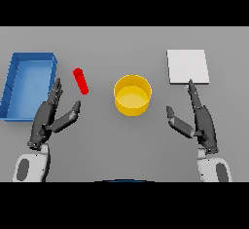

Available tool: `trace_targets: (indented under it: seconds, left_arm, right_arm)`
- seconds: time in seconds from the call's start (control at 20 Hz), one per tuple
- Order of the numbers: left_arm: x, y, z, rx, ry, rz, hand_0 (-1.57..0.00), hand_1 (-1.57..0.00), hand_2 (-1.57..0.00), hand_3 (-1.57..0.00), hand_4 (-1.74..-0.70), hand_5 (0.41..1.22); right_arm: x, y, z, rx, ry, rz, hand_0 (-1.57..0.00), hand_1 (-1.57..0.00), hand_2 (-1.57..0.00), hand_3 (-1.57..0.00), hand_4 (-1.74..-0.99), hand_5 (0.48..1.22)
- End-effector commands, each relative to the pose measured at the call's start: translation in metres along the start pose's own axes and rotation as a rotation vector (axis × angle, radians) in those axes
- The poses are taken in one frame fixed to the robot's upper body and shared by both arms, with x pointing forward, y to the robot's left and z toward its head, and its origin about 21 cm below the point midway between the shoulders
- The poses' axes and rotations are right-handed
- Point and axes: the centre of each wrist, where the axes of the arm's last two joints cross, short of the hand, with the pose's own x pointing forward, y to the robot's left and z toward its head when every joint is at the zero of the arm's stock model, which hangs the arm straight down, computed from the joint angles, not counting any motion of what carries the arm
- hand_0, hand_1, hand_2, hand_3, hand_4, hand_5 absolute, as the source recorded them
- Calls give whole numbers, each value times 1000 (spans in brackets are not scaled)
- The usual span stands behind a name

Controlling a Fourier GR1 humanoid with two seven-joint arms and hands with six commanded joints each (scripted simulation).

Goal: Pick up the red beaker and tilt it to pour out 1 green nut into yellow bowl. Pick up the yellow bowl and place it on the metallic measuring scale.

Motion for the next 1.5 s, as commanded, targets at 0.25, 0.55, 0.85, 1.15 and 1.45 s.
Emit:
trace_targets:
  seconds: [0.25, 0.55, 0.85, 1.15, 1.45]
  left_arm:
    - [-10, -13, -28, -51, 23, 8, 1, 1, 1, 1, -1356, 724]
    - [-25, -9, -62, -29, 70, -24, 1, 1, 1, 1, -1369, 733]
    - [-34, -16, -95, -42, 97, -5, 1, 1, 1, 1, -1330, 714]
    - [-26, -16, -119, -57, 86, -31, 1, 1, 1, 1, -1311, 703]
    - [-31, -28, -126, -79, 59, -8, 1, 1, 1, 1, -1363, 735]
  right_arm:
    - [1, -2, 3, 9, -13, -60, 1, 1, 1, 1, -1286, 676]
    - [1, -3, 2, -1, -11, -70, 1, 1, 1, 1, -1329, 685]
    - [2, -5, -2, -1, 11, -75, 1, 1, 1, 1, -1338, 688]
    - [-2, -4, 0, 1, 10, -84, 1, 1, 1, 1, -1329, 684]
    - [1, -5, 1, -8, 8, -80, 1, 1, 1, 1, -1298, 682]
